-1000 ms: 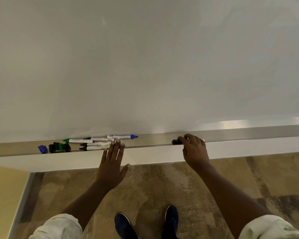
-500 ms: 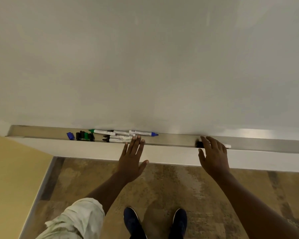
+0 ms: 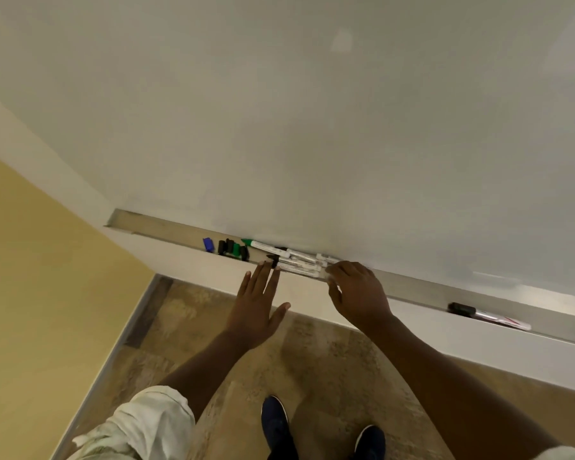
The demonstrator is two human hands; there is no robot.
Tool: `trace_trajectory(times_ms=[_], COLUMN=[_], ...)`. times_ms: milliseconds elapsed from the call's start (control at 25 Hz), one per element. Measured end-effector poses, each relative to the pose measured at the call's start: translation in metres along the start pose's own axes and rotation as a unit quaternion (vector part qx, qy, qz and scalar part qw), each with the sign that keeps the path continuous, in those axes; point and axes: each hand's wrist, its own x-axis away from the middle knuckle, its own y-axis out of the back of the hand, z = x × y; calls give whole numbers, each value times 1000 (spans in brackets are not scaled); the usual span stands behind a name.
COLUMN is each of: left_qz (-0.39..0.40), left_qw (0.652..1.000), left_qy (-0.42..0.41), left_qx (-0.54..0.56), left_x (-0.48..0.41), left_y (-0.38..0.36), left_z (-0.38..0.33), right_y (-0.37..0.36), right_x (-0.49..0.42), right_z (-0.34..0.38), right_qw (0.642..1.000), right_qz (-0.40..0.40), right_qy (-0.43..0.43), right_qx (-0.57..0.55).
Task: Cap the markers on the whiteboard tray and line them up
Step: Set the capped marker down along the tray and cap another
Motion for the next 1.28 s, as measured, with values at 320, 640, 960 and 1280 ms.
trace_trajectory(times_ms=[320,640,960,1280], left_qz=[-76,-94,-58,-70], left_qw=[982,978,984,977], left_qy=[175,185,168,199], left_qx=[14,28,6,37], left_x=[-2,-36,-71,-76], left_y=[38,51,41,37], left_z=[81,95,67,57], right_y=[-37,-44,-43,-42], right_x=[-44,-59,-67,-67], right_z=[54,65,69,60], right_qw=[991,985,978,984], right_qz=[111,137,149,140], right_qy=[27,8,-22,-34], right_qx=[65,106,142,107])
